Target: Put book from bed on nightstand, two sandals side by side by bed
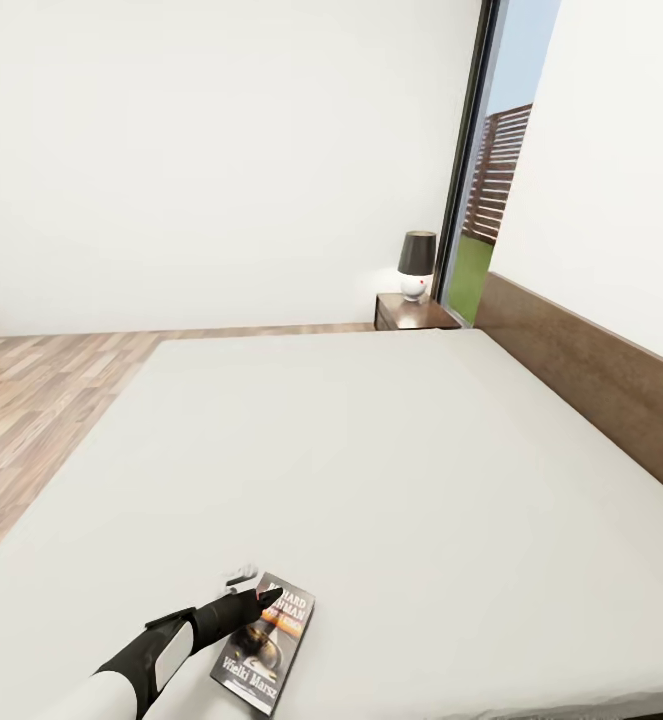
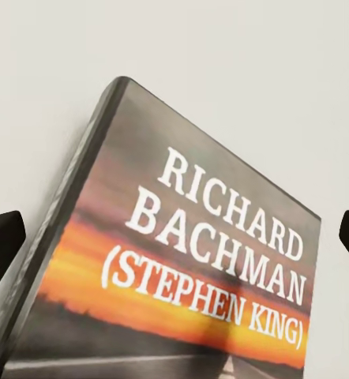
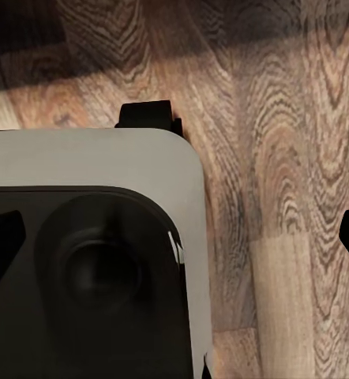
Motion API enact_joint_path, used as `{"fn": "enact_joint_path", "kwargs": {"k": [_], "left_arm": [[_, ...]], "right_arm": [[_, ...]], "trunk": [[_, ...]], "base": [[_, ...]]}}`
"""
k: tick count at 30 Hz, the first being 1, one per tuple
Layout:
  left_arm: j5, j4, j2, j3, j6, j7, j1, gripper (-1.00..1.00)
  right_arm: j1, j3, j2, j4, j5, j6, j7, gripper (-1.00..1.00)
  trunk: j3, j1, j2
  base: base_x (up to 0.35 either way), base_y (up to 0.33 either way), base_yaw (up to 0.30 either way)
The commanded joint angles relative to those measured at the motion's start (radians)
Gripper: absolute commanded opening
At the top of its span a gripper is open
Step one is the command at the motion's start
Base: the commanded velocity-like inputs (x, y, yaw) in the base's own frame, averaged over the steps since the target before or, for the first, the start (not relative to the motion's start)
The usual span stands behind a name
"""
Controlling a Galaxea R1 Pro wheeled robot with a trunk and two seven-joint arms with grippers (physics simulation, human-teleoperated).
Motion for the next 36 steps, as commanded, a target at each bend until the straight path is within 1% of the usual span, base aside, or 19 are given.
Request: {"fn": "enact_joint_path", "kwargs": {"k": [1, 16, 36], "left_arm": [[0.007, -0.001, 0.0, 0.004, 0.01, -0.004, 0.0, 1.0], [0.007, -0.001, -0.001, 0.004, 0.01, -0.004, 0.0, 1.0], [0.007, -0.001, -0.001, 0.004, 0.01, -0.005, 0.0, 1.0]], "right_arm": [[-0.001, -0.008, -0.001, 0.003, 0.007, -0.006, 0.003, 1.0], [-0.001, -0.008, -0.001, 0.003, 0.007, -0.006, 0.003, 1.0], [-0.001, -0.009, -0.001, 0.003, 0.007, -0.006, 0.003, 1.0]], "trunk": [[-0.001, 0.0, 0.0], [-0.001, 0.0, 0.0], [0.001, 0.0, 0.0]], "base": [[0.0, 0.0, -0.016], [0.0, 0.0, -0.007], [0.0, 0.0, -0.045]]}}
